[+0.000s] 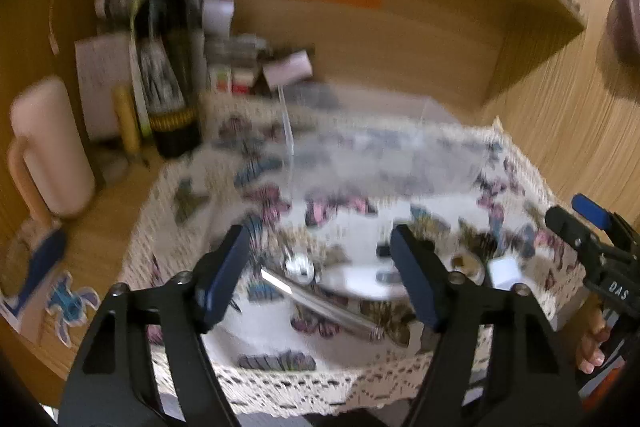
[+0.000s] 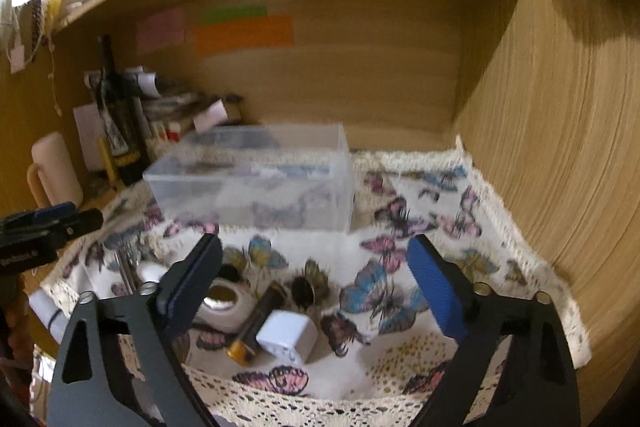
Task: Organize rigid objects
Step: 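Grasp the silver metal rod with the left tool while the right tool grasps the white cube plug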
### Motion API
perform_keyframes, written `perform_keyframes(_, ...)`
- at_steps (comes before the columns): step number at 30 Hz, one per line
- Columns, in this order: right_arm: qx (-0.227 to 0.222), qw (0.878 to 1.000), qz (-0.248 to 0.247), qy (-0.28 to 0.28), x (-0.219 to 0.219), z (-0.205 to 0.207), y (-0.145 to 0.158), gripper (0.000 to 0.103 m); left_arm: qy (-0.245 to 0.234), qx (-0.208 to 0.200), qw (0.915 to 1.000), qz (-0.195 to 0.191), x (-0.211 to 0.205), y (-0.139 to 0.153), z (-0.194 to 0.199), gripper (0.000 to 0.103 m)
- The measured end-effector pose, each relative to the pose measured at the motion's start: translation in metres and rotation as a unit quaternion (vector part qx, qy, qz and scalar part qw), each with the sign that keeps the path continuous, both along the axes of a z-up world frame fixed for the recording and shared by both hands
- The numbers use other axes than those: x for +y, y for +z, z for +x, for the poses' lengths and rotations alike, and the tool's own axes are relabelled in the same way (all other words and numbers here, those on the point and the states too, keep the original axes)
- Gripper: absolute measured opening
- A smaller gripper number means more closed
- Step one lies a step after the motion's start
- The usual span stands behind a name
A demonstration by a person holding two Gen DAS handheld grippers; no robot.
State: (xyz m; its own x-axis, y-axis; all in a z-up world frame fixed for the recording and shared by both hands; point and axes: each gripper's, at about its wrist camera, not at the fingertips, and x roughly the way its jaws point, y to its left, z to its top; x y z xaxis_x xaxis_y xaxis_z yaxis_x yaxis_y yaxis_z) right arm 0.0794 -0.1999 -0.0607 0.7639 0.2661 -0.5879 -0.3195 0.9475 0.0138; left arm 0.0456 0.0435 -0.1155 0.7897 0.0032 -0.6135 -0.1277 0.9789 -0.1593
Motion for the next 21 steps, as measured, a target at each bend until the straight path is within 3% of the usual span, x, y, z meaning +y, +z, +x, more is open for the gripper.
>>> perform_keyframes(7, 0.075, 0.997, 0.006, 0.002, -0.007, 0.011, -0.032, 0.066, 0.002, 0.061, 0.9978, -0.024, -0.004, -0.033, 0.009, 0.062)
perform_keyframes(18, 0.122, 0.992, 0.005, 0.025, 0.001, 0.014, -0.06, 0.064, 0.013, 0.094, 0.9952, -0.024, -0.008, -0.06, 0.006, 0.06)
perform_keyframes(21, 0.137, 0.99, 0.009, 0.027, 0.002, 0.017, -0.065, 0.055, 0.016, 0.095, 0.9951, -0.023, -0.003, -0.06, 0.002, 0.057)
